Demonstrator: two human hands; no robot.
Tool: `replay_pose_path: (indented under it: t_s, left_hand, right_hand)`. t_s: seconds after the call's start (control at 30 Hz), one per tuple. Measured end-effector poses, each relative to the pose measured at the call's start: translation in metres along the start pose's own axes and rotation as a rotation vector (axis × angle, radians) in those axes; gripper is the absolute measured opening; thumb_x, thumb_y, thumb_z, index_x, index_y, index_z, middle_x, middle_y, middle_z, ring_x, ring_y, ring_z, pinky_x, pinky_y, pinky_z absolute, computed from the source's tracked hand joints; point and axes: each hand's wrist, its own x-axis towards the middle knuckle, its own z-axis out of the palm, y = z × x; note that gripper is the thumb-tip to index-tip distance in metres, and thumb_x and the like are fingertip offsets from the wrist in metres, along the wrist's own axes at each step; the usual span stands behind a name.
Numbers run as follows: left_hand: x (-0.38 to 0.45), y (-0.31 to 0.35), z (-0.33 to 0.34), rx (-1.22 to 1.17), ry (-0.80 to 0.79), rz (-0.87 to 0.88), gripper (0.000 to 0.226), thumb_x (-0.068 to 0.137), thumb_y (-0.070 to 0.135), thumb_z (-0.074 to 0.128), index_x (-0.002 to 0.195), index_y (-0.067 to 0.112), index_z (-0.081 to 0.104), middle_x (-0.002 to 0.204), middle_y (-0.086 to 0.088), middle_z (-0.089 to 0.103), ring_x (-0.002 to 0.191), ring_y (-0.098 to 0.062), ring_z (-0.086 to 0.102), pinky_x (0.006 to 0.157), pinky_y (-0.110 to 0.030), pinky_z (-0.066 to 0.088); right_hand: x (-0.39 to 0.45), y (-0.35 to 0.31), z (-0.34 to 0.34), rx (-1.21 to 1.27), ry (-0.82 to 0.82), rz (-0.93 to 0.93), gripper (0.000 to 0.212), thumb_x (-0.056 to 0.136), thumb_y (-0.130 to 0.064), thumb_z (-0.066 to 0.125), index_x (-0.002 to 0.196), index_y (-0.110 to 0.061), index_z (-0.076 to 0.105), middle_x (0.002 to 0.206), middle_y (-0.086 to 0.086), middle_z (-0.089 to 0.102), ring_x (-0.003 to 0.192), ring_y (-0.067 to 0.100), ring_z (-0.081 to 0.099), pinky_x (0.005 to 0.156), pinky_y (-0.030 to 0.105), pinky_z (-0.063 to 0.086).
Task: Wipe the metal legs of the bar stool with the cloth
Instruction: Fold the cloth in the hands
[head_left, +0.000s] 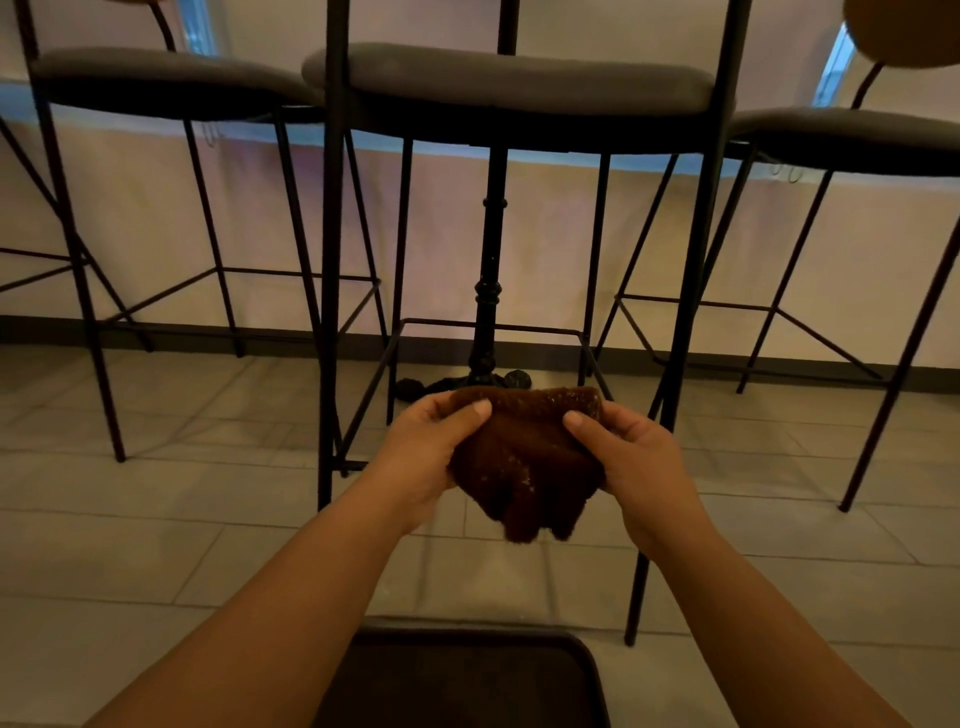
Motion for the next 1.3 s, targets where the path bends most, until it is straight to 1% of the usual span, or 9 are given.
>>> replay_pose_path:
  t_s: [0.13,0.23,0.3,0.5,0.67,0.8,0.93,1.1,1.3]
  left_hand:
    - [-0.002,0.004,0.004,-0.084,0.144,-0.007,0.039,0.079,0.022,0.072,0.115,0.016,0.059,0.107,-0.009,0.067,0.092,-0.023,0.068,0.058,-0.029,0.057]
    - [-0.004,0.01,0.002,-0.074,0.038,-0.023,0.082,0.059,0.018,0.08,0.132,0.014,0.042,0.118,-0.011,0.059,0.095,-0.025,0.067,0.061,-0.029,0.057]
    - [-0.004,0.016,0.002,-0.008,-0.033,-0.023,0.089,0.061,0.005,0.079,0.138,0.016,0.035,0.116,-0.011,0.062,0.094,-0.025,0.068,0.067,-0.031,0.057]
    - [-0.001,0.027,0.007,0.045,0.023,0.079,0.058,0.08,0.007,0.069,0.131,0.022,0.046,0.112,-0.003,0.061,0.1,-0.023,0.064,0.073,-0.031,0.057]
    - [-0.009,0.014,-0.003,0.14,0.06,0.111,0.043,0.084,0.008,0.066,0.119,0.03,0.053,0.106,-0.005,0.066,0.094,-0.02,0.067,0.06,-0.027,0.057]
    - [-0.021,-0.018,-0.022,0.182,-0.039,0.046,0.039,0.082,-0.001,0.064,0.111,0.024,0.064,0.112,-0.01,0.065,0.096,-0.021,0.067,0.068,-0.027,0.057]
    - [-0.03,-0.062,-0.042,0.277,-0.109,-0.062,0.056,0.073,-0.003,0.072,0.116,0.032,0.062,0.114,-0.004,0.064,0.102,-0.017,0.064,0.077,-0.024,0.056]
    - [-0.036,-0.118,-0.062,0.279,0.0,-0.168,0.057,0.075,-0.009,0.068,0.11,0.035,0.062,0.108,-0.004,0.064,0.095,-0.016,0.065,0.062,-0.017,0.053]
    - [-0.036,-0.175,-0.087,0.228,0.101,-0.374,0.039,0.078,0.0,0.069,0.109,0.024,0.066,0.095,-0.004,0.071,0.079,-0.011,0.068,0.062,-0.022,0.052]
  right_hand:
    - [0.003,0.005,0.005,0.131,0.115,0.048,0.03,0.082,-0.016,0.069,0.11,-0.016,0.057,0.089,0.003,0.075,0.084,0.017,0.072,0.063,0.027,0.059]
    - [0.007,0.003,0.004,0.133,0.205,0.041,0.018,0.085,-0.019,0.067,0.095,-0.016,0.053,0.095,0.006,0.069,0.086,0.02,0.069,0.058,0.025,0.057]
    - [0.01,-0.003,0.001,0.102,0.211,0.017,0.012,0.085,-0.021,0.066,0.084,-0.018,0.054,0.095,0.005,0.066,0.091,0.021,0.066,0.059,0.024,0.055]
    - [0.007,-0.014,-0.006,0.096,-0.074,0.005,0.06,0.068,-0.015,0.075,0.124,-0.026,0.057,0.113,-0.004,0.068,0.1,0.011,0.067,0.078,0.026,0.056]
    - [-0.006,0.005,-0.004,0.047,0.012,-0.029,0.049,0.085,0.001,0.062,0.121,-0.032,0.057,0.106,-0.008,0.071,0.096,0.007,0.068,0.073,0.023,0.057]
    - [-0.025,0.039,-0.006,-0.069,0.036,-0.01,0.037,0.09,-0.008,0.059,0.112,-0.037,0.064,0.103,-0.008,0.072,0.095,0.006,0.068,0.075,0.023,0.058]
    - [-0.04,0.084,-0.01,-0.067,-0.005,0.161,0.028,0.089,-0.014,0.062,0.106,-0.036,0.07,0.098,-0.01,0.073,0.093,0.006,0.069,0.072,0.023,0.057]
    - [-0.058,0.137,-0.018,-0.075,-0.066,0.355,0.046,0.082,-0.002,0.068,0.118,-0.03,0.063,0.107,-0.003,0.072,0.096,0.014,0.069,0.075,0.028,0.057]
    - [-0.076,0.201,-0.015,-0.199,-0.03,0.46,0.037,0.085,-0.004,0.067,0.114,-0.027,0.064,0.107,0.002,0.07,0.095,0.016,0.069,0.085,0.033,0.057]
